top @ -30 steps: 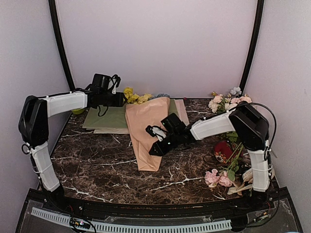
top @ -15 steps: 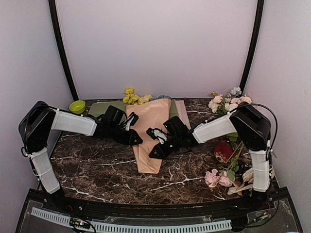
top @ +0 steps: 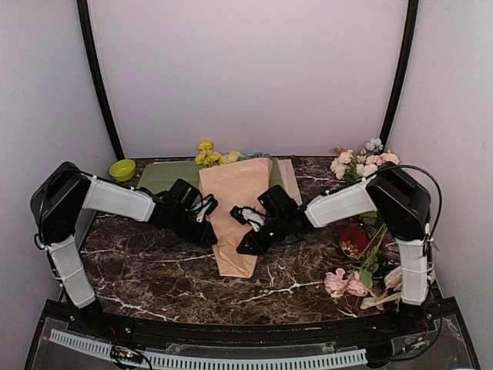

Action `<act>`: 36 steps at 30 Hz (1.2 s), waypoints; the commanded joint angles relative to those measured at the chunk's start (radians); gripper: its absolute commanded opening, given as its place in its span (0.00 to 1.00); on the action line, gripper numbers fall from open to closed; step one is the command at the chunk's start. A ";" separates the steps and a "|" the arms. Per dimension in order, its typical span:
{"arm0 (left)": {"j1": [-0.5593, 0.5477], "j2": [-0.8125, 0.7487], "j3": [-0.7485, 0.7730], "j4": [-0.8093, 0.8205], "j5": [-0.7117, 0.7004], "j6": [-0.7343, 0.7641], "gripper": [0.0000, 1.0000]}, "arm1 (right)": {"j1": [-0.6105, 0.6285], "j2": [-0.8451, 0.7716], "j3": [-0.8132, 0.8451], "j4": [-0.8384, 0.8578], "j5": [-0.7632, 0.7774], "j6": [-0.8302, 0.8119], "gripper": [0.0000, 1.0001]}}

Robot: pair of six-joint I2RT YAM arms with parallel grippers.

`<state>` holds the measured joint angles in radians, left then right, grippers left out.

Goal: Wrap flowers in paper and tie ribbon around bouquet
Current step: Pass from the right arm to the left

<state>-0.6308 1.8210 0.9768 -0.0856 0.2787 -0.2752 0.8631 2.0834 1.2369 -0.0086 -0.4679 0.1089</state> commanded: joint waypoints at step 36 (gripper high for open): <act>-0.276 -0.169 -0.272 0.156 -0.270 0.310 0.04 | -0.022 0.073 -0.034 -0.175 -0.265 0.074 0.09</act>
<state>-0.8959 1.7008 0.7685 0.1535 0.0338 0.0410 0.8471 2.1189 1.2388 -0.0631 -0.7330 0.1703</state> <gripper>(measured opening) 0.036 0.097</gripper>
